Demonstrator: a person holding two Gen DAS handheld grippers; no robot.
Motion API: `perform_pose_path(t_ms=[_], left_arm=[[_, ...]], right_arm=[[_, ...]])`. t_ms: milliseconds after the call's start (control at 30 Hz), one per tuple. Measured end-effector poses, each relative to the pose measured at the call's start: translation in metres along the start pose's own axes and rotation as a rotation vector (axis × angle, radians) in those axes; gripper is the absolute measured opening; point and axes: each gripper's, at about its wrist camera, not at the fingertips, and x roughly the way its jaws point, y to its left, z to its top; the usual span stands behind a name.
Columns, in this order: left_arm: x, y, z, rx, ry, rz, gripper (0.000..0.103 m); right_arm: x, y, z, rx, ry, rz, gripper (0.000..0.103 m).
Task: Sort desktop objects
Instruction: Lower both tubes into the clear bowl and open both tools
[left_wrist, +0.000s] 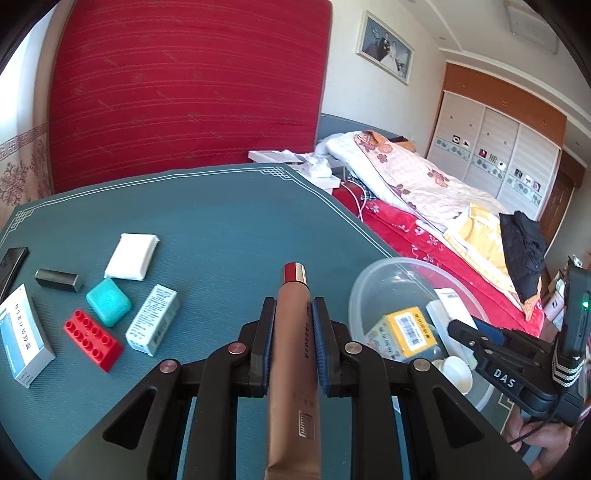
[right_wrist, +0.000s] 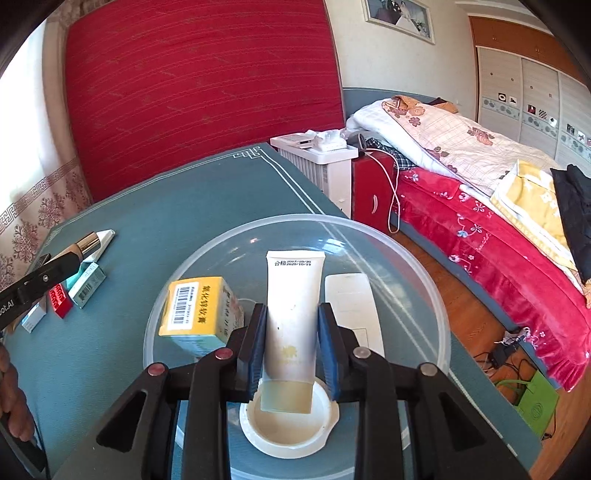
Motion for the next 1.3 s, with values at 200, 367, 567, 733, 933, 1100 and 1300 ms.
perform_pose_path(t_ms=[200,367,567,733,933,1100,1300], left_arm=[[0.000,-0.013,0.000,0.019,0.003,-0.021,0.021],[0.001,-0.028,0.000,0.025,0.013,-0.053,0.021],[0.004,-0.050,-0.001,0.056,0.025,-0.080,0.021],[0.006,-0.069,-0.005,0.072,0.043,-0.123,0.021],[0.020,-0.094,-0.009,0.114,0.069,-0.153,0.021],[0.033,-0.107,-0.014,0.137,0.092,-0.172,0.021],[0.044,-0.115,-0.006,0.127,0.093,-0.238,0.021]], right_arm=[[0.001,-0.008,0.001,0.014,0.012,0.010,0.035],[0.000,-0.017,0.003,0.016,-0.004,0.002,0.048],[0.002,-0.027,-0.001,0.032,0.002,-0.004,0.058],[0.003,-0.037,0.000,0.040,-0.003,-0.015,0.061],[0.005,-0.048,0.001,0.061,-0.001,-0.024,0.061],[0.006,-0.052,0.003,0.076,-0.003,-0.032,0.061],[0.006,-0.057,0.002,0.091,-0.002,-0.046,0.061]])
